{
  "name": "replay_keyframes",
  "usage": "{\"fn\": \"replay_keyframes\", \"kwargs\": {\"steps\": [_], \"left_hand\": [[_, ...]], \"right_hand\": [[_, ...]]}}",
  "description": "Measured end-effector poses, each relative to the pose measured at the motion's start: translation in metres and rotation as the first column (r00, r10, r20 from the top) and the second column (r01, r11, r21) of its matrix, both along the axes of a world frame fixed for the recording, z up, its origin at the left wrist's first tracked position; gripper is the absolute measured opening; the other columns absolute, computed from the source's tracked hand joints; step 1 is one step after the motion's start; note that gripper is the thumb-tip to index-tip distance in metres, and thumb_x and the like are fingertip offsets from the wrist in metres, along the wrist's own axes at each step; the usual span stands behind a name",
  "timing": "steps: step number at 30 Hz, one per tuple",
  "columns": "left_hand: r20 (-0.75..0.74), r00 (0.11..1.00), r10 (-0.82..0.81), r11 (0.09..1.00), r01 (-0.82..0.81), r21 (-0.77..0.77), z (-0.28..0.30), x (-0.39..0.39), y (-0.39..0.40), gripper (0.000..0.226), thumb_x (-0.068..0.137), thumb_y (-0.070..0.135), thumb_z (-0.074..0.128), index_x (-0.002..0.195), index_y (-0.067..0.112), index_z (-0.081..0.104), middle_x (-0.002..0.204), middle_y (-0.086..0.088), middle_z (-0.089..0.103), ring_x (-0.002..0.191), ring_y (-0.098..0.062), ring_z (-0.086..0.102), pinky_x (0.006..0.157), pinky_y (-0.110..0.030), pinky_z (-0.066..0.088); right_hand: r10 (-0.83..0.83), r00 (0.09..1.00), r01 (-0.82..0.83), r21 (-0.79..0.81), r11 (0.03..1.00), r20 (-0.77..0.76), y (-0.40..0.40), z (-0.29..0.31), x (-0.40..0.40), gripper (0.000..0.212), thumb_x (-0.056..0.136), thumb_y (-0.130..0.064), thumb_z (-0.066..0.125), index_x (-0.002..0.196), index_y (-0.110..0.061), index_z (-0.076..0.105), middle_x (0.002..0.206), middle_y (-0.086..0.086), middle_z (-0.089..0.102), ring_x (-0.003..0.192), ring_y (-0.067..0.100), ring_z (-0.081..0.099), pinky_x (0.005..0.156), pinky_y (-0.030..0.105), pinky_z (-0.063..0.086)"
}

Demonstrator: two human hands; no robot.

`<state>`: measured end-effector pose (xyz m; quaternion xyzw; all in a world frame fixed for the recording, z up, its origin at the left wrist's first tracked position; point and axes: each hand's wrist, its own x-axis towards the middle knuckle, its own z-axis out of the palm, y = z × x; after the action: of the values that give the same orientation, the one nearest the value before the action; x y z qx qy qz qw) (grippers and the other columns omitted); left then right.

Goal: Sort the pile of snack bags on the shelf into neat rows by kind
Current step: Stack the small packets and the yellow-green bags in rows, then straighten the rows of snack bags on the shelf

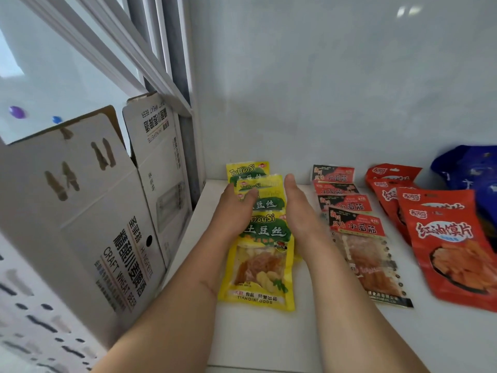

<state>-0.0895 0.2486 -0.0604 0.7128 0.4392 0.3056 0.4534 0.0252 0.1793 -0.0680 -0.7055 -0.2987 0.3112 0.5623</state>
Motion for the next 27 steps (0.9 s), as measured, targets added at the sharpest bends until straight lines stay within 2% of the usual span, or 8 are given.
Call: {"fn": "replay_keyframes", "kwargs": {"steps": [4,7,11,14,18,22,25,27], "left_hand": [[0.054,0.998,-0.031,0.999,0.033,-0.035,0.003,0.002,0.001,0.058,0.100,0.053,0.046,0.148,0.020,0.041,0.150,-0.001,0.048,0.134,-0.024,0.049,0.106,-0.029,0.037],[0.081,0.997,-0.008,0.999,0.012,-0.043,0.003,-0.001,0.010,0.065,0.096,0.063,0.044,0.145,0.020,0.045,0.146,0.000,0.050,0.132,-0.024,0.051,0.110,-0.041,0.041],[0.038,0.999,0.002,0.996,0.002,-0.093,-0.010,0.010,0.044,0.114,0.066,0.099,0.027,0.151,0.023,0.038,0.152,-0.002,0.047,0.137,-0.025,0.048,0.114,-0.051,0.036],[0.027,0.998,-0.050,0.994,0.052,-0.093,-0.040,0.027,0.079,0.104,0.062,0.104,0.021,0.135,0.038,0.055,0.135,0.005,0.062,0.126,-0.023,0.058,0.110,-0.053,0.040],[0.064,0.994,-0.085,0.989,0.092,-0.118,-0.059,0.037,0.104,0.095,0.062,0.104,0.030,0.125,0.039,0.062,0.125,0.006,0.069,0.115,-0.022,0.066,0.103,-0.052,0.047],[0.056,0.995,-0.079,0.992,0.084,-0.097,-0.033,0.027,0.076,0.102,0.065,0.102,0.021,0.131,0.034,0.060,0.134,0.003,0.064,0.123,-0.022,0.060,0.108,-0.050,0.043],[-0.042,0.997,-0.066,0.997,0.065,-0.037,0.007,0.010,0.031,0.100,0.078,0.088,0.023,0.146,0.018,0.047,0.150,-0.006,0.050,0.136,-0.026,0.048,0.114,-0.046,0.036],[-0.135,0.988,-0.071,0.997,0.075,0.023,0.010,0.004,0.019,0.075,0.098,0.065,0.034,0.148,0.010,0.041,0.154,-0.012,0.043,0.139,-0.029,0.043,0.112,-0.037,0.035]], "right_hand": [[0.034,0.997,-0.032,0.027,0.999,-0.063,0.000,-0.005,-0.004,0.120,0.049,-0.107,0.026,0.150,-0.042,0.031,0.154,-0.014,0.039,0.141,0.016,0.039,0.116,0.047,0.029],[0.021,0.999,-0.019,0.036,0.999,-0.042,0.004,-0.008,0.003,0.121,0.048,-0.107,0.030,0.150,-0.041,0.030,0.153,-0.013,0.041,0.141,0.017,0.039,0.114,0.050,0.031],[0.038,0.998,-0.039,0.032,0.999,0.045,0.009,-0.008,0.007,0.115,0.056,-0.105,0.028,0.149,-0.038,0.034,0.154,-0.011,0.041,0.140,0.015,0.041,0.114,0.050,0.032],[0.067,0.988,-0.072,0.031,0.997,0.142,0.006,-0.001,-0.001,0.103,0.068,-0.097,0.023,0.149,-0.033,0.038,0.153,-0.009,0.042,0.139,0.014,0.040,0.115,0.048,0.034],[0.070,0.968,-0.062,-0.038,0.997,0.242,0.004,0.001,-0.004,0.094,0.084,-0.083,0.023,0.155,-0.021,0.027,0.160,-0.003,0.031,0.146,0.018,0.030,0.119,0.044,0.025],[0.053,0.949,-0.031,-0.076,0.997,0.310,0.008,-0.006,0.001,0.082,0.094,-0.072,0.027,0.157,-0.019,0.020,0.163,-0.002,0.024,0.148,0.018,0.025,0.121,0.044,0.020],[0.049,0.926,-0.015,-0.093,0.996,0.374,0.007,-0.006,0.000,0.077,0.098,-0.064,0.029,0.156,-0.015,0.022,0.162,0.003,0.026,0.148,0.021,0.026,0.120,0.044,0.021],[0.053,0.910,-0.009,-0.108,0.994,0.411,0.006,-0.006,-0.001,0.070,0.101,-0.058,0.032,0.154,-0.012,0.027,0.159,0.007,0.032,0.145,0.024,0.031,0.118,0.042,0.025]]}}
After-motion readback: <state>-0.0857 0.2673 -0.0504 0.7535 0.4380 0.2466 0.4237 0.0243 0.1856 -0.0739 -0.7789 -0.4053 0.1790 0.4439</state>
